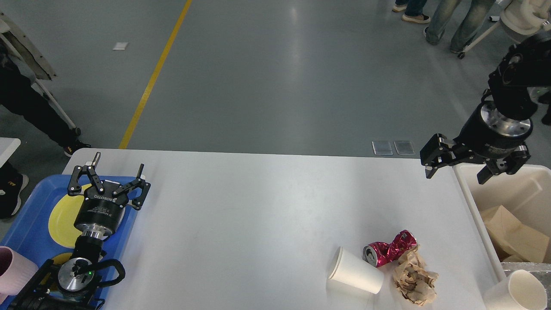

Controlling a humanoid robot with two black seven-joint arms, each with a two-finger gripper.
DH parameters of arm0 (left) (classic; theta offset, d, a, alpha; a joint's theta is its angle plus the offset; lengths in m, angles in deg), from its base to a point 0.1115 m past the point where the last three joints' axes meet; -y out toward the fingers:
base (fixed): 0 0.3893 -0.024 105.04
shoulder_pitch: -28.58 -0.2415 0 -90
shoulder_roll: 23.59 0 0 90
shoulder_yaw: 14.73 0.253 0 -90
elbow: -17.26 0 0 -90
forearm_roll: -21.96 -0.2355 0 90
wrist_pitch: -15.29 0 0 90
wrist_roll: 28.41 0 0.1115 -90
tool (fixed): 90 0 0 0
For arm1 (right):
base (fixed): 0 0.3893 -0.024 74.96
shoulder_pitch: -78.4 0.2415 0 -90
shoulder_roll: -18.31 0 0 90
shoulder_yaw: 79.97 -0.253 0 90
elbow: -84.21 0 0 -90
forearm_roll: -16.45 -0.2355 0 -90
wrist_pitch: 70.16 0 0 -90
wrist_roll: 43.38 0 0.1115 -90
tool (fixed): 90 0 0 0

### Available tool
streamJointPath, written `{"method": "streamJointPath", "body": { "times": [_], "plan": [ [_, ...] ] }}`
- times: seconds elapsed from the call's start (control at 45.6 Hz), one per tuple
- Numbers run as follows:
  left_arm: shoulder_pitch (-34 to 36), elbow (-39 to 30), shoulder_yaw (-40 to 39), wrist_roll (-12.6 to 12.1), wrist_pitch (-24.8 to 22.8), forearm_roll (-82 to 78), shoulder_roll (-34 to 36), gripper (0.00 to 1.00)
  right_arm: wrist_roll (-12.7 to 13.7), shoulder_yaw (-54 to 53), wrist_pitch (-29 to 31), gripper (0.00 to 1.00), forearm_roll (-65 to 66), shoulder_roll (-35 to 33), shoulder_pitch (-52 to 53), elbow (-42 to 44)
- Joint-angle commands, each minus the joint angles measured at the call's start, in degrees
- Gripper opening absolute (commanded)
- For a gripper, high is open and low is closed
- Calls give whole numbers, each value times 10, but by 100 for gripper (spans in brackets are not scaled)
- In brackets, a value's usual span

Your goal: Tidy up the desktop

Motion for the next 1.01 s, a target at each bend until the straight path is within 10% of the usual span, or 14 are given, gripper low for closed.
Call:
{"method": "streamJointPath", "body": {
  "times": [0.0, 0.987],
  "plan": [
    [0, 0, 0, 0, 0, 0, 0, 97, 0, 7, 7, 100, 0, -1, 105, -93],
    [0, 0, 0, 0, 0, 0, -1, 97, 0, 18, 30, 100, -35, 16, 143, -110]
  ]
}}
